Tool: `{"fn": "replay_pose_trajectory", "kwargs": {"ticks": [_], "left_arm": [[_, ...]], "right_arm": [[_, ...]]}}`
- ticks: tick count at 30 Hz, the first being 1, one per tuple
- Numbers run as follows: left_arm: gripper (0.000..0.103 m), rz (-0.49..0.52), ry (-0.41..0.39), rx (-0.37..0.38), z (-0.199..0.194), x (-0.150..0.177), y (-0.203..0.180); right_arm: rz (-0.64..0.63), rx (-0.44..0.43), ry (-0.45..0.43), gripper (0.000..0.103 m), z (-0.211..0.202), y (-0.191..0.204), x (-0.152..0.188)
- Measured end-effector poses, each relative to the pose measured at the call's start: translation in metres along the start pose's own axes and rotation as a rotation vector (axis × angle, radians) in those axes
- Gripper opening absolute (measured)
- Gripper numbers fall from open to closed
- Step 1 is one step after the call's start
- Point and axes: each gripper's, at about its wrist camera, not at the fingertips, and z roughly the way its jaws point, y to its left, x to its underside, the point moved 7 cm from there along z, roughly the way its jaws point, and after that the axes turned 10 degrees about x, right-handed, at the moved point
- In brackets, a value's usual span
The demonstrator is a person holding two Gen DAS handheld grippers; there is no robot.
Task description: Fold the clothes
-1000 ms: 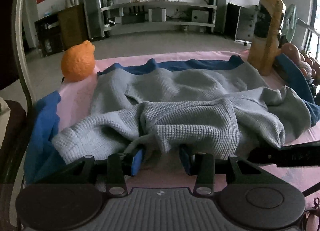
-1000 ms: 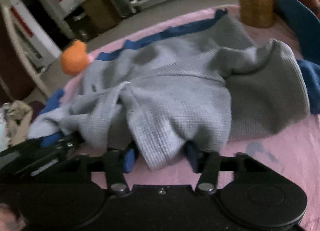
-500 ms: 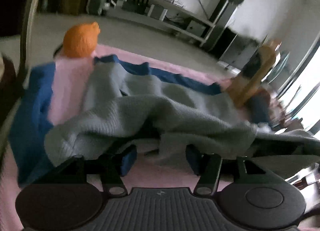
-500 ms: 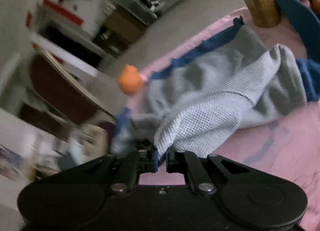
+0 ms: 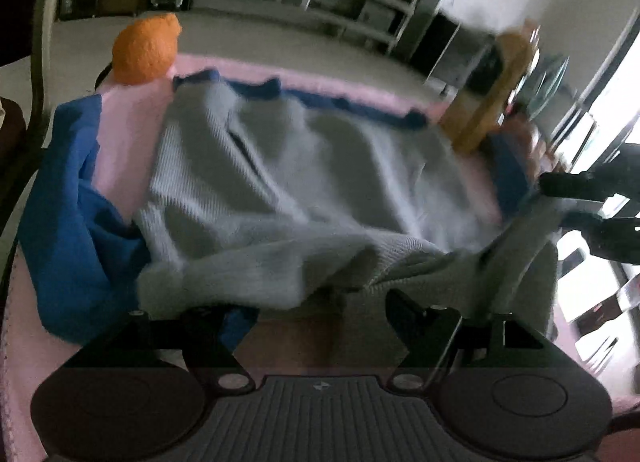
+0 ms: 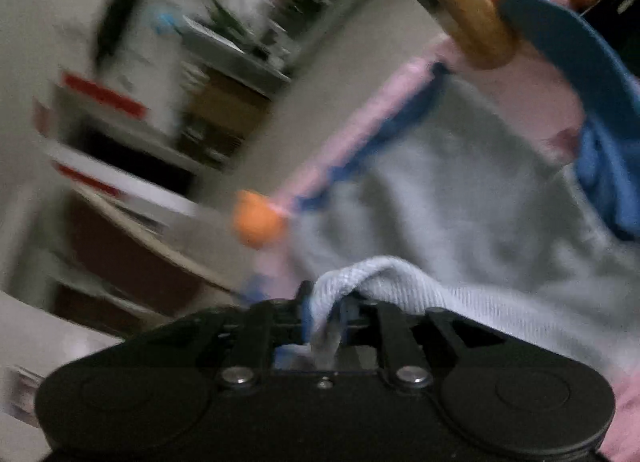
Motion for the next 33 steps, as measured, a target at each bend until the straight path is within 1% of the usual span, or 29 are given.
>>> {"fn": "replay_pose_trajectory", "kwargs": {"ticks": [1,2,3,4,7,8,10,12,13,14,15,16,17,18,19,20,21,22,23,24,25,28,30,32,33], "left_arm": [[0.071,0.002,0.01,-0.001,0.0,0.003,-0.001],[0.071,0.003,0.017,-0.002,0.0,0.006,-0.001],[0.071,0.002,0.021,-0.003,-0.003,0.009,-0.003],[0.071,-0.013,0.024,0.001,-0.006,0.015,-0.004],[0.072,-0.065,0.036,0.015,-0.016,0.034,-0.005],[0.072,-0.077,0.043,0.022,-0.018,0.043,-0.009],[0.072,-0.067,0.063,0.023,-0.016,0.061,-0.017],[0.071,0.018,0.081,-0.043,-0.004,0.071,-0.024],[0.071,0.077,0.084,-0.086,0.003,0.071,-0.027],[0.068,0.108,0.083,-0.115,0.011,0.071,-0.026],[0.064,0.134,0.082,-0.141,0.018,0.071,-0.026],[0.06,0.133,0.076,-0.13,0.023,0.071,-0.025],[0.06,0.127,0.069,-0.113,0.028,0.072,-0.025],[0.035,0.15,0.049,-0.099,0.029,0.071,-0.03],[0.009,0.173,0.045,-0.09,0.027,0.071,-0.035],[0.0,0.195,0.044,-0.082,0.025,0.072,-0.041],[0.002,0.203,0.035,-0.071,0.019,0.072,-0.046],[0.002,0.212,0.017,-0.061,0.008,0.073,-0.052],[0.002,0.222,-0.001,-0.052,-0.003,0.074,-0.058],[0.002,0.235,-0.036,-0.036,-0.018,0.075,-0.066],[0.002,0.23,-0.066,-0.005,-0.034,0.076,-0.073],[0.002,0.196,-0.155,0.109,-0.086,0.082,-0.092],[0.002,0.201,-0.203,0.165,-0.121,0.092,-0.105],[0.001,0.215,-0.233,0.203,-0.155,0.106,-0.117],[0.0,0.212,-0.218,0.209,-0.163,0.114,-0.12]], "right_arm": [[-0.005,0.044,0.007,0.039,0.004,-0.008,0.003],[-0.007,0.083,0.012,0.04,0.006,-0.015,0.007],[-0.009,0.072,0.012,0.048,0.003,-0.02,0.011],[-0.011,0.05,0.01,0.061,-0.005,-0.024,0.015],[-0.043,0.008,-0.009,0.078,-0.038,-0.036,0.036],[-0.058,-0.006,-0.005,0.079,-0.046,-0.04,0.045],[-0.092,-0.015,0.057,0.081,-0.051,-0.049,0.069],[-0.147,0.017,0.125,0.08,-0.038,-0.057,0.096],[-0.166,0.046,0.133,0.079,-0.027,-0.06,0.105],[-0.184,0.076,0.136,0.079,-0.016,-0.063,0.113],[-0.197,0.1,0.13,0.078,-0.005,-0.065,0.117],[-0.21,0.123,0.121,0.075,0.007,-0.066,0.119],[-0.226,0.147,0.103,0.073,0.018,-0.068,0.12],[-0.243,0.171,0.083,0.063,0.028,-0.069,0.121],[-0.263,0.18,0.066,0.041,0.033,-0.07,0.122],[-0.284,0.185,0.049,0.028,0.036,-0.069,0.122],[-0.303,0.185,0.031,0.006,0.032,-0.066,0.124],[-0.321,0.183,0.013,0.004,0.027,-0.062,0.125],[-0.335,0.172,-0.008,0.003,0.015,-0.057,0.128],[-0.348,0.16,-0.029,0.003,0.002,-0.051,0.13],[-0.342,0.136,-0.033,0.003,-0.012,-0.046,0.134],[-0.337,0.046,-0.017,0.003,-0.061,-0.031,0.154],[-0.35,-0.009,-0.009,0.003,-0.098,-0.023,0.171],[-0.359,-0.084,0.014,0.003,-0.132,-0.016,0.19],[-0.356,-0.118,0.04,0.003,-0.142,-0.012,0.199]]}}
